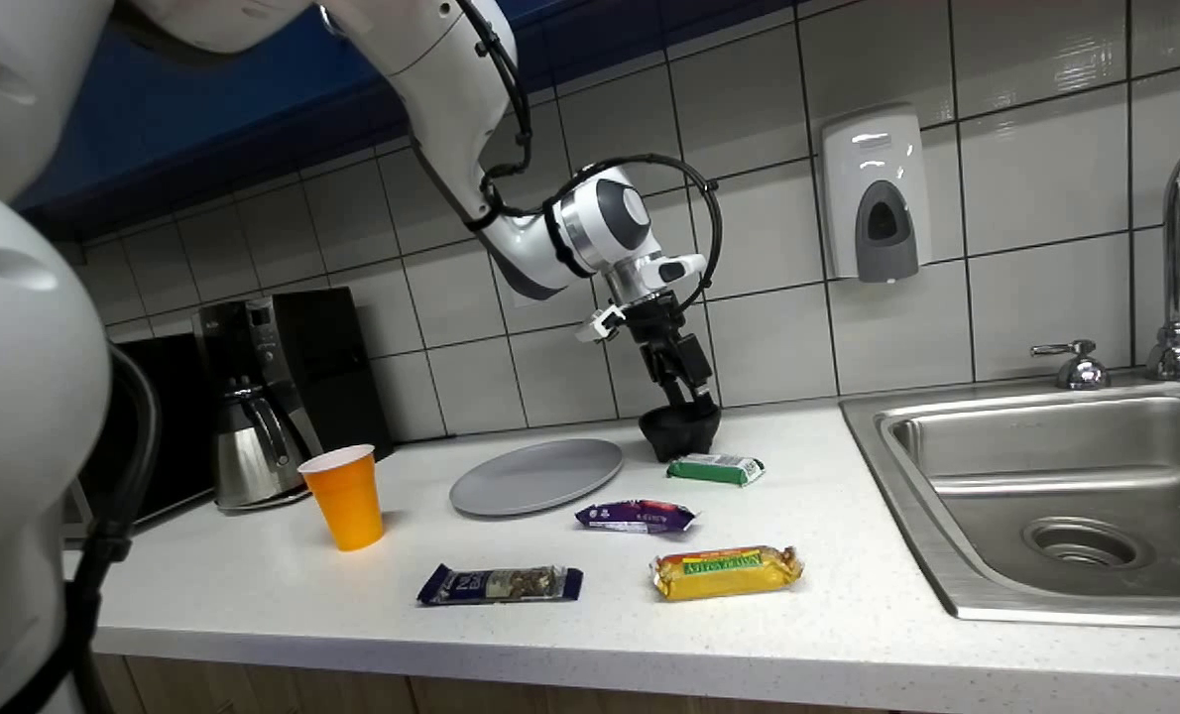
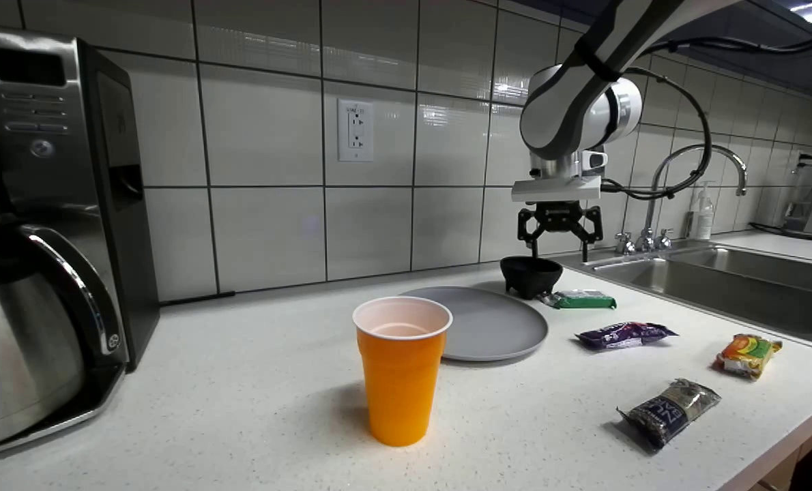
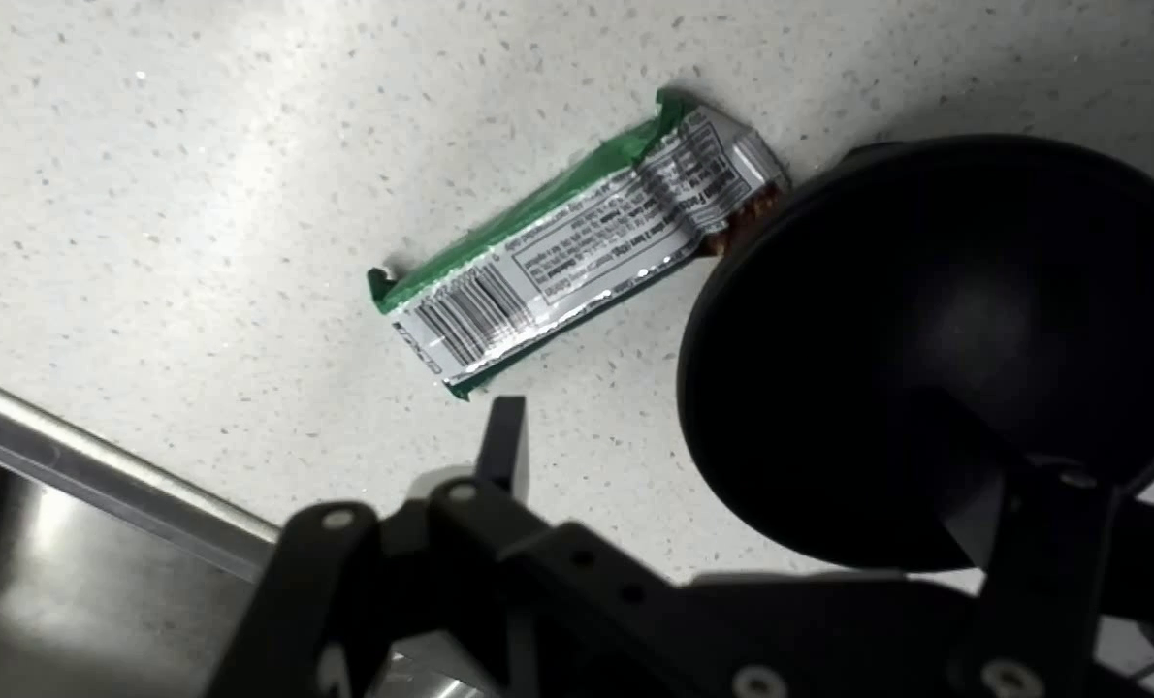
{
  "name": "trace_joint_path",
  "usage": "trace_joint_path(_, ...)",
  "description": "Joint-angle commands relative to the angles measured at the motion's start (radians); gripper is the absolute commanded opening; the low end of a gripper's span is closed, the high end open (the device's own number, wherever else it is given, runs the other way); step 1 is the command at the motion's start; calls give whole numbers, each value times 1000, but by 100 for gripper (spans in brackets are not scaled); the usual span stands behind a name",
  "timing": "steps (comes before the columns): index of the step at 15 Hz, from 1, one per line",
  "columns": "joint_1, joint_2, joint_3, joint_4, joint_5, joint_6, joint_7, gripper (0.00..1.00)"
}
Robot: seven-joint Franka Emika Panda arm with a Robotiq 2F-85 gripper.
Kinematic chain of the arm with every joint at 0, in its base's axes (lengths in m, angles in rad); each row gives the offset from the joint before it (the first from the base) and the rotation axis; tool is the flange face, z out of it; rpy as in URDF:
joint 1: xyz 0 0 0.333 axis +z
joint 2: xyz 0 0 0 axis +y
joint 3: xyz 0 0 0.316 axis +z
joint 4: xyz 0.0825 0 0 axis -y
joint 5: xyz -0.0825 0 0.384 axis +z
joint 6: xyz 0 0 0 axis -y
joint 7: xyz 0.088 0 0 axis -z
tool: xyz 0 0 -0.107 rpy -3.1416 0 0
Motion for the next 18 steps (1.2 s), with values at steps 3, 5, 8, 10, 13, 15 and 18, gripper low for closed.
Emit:
trace_joint_path(3, 13, -73, -16, -23, -25, -79, 34, 100)
trace_joint_path(5, 5, -96, -10, -39, -15, -98, 22, 100)
trace_joint_path(8, -23, -144, 26, -84, 10, -82, -86, 100)
trace_joint_path(10, -12, -87, 10, -31, -4, -82, -35, 100)
trace_joint_path(13, -13, -110, 17, -52, -4, -82, -51, 100)
trace_joint_path(15, -13, -111, 17, -55, -4, -81, -53, 100)
trace_joint_path(18, -13, -111, 17, -57, -4, -81, -55, 100)
